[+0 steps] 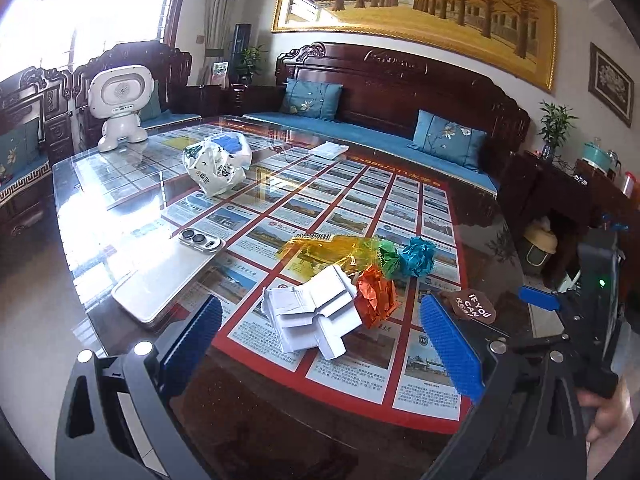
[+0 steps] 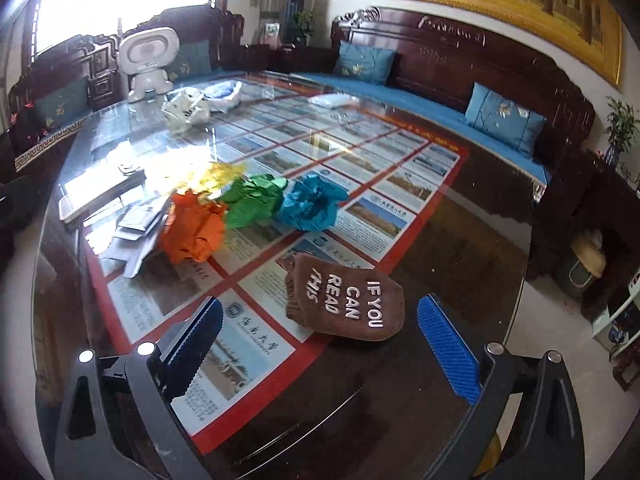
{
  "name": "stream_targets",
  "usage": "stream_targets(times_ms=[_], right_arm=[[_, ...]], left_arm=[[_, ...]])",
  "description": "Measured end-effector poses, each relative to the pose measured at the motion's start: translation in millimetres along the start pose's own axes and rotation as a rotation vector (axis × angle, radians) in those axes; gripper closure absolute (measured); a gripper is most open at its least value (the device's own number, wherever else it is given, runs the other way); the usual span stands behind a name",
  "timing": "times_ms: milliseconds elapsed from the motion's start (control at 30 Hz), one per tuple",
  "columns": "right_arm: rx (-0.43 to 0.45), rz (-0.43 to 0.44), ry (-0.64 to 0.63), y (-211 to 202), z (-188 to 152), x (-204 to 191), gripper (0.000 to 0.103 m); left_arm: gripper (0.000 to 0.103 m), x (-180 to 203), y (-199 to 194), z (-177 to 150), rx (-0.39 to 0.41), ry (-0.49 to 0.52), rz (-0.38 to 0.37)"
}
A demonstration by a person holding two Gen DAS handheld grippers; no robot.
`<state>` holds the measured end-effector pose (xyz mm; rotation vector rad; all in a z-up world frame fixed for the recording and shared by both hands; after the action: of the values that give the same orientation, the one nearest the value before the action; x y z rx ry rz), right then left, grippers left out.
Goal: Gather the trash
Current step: 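Return both tools to the table toward the brown pad and white paper, then grasp the brown foam pad with the right tool while the left tool grasps the white folded paper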
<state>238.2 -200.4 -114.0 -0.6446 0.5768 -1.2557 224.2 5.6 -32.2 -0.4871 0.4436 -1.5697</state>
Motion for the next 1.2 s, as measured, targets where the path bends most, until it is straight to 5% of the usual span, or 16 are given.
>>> stream_targets(times_ms=[167,267,367,500,733,1200], right_arm=[[-0.079,-0.014,0.003,31,4,10,0.011],[-0.155,-0.005,0.007,47,-4,10,0.033],[-0.138,0.048,0.052,45,-3,10,0.046],[-0.129,0.086,0.03,41,-3,1,0.086],[-0.034,0.193,0.045,14,2,-16,0.087],[0.012,0.303,0.051,-14,8,-36,0.087]], left_arm=[[0.004,8,12,0,0.004,0.035,0.023],[0.004,8,21,-3,-0.011,0.05,0.041],[0.004,6,32,-7,-0.041,0.046,0.049],[0.004,8,43,-14,-0.075,0.065,0.044],[0.004,10,63,-26,-0.127,0.075,0.022],[0.004,31,101,-35,-0.16,0.31,0.195]])
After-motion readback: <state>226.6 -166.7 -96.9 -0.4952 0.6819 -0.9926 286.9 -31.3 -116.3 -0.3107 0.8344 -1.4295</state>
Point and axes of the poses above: each gripper's, at about its wrist camera, not at the fingertips, and y roughly the way its jaws point, x to its right, z to its top, the point moved 9 cm from there along y, roughly the way its jaws point, and after that the axes turned 10 degrees about z, right-handed, at the moved point
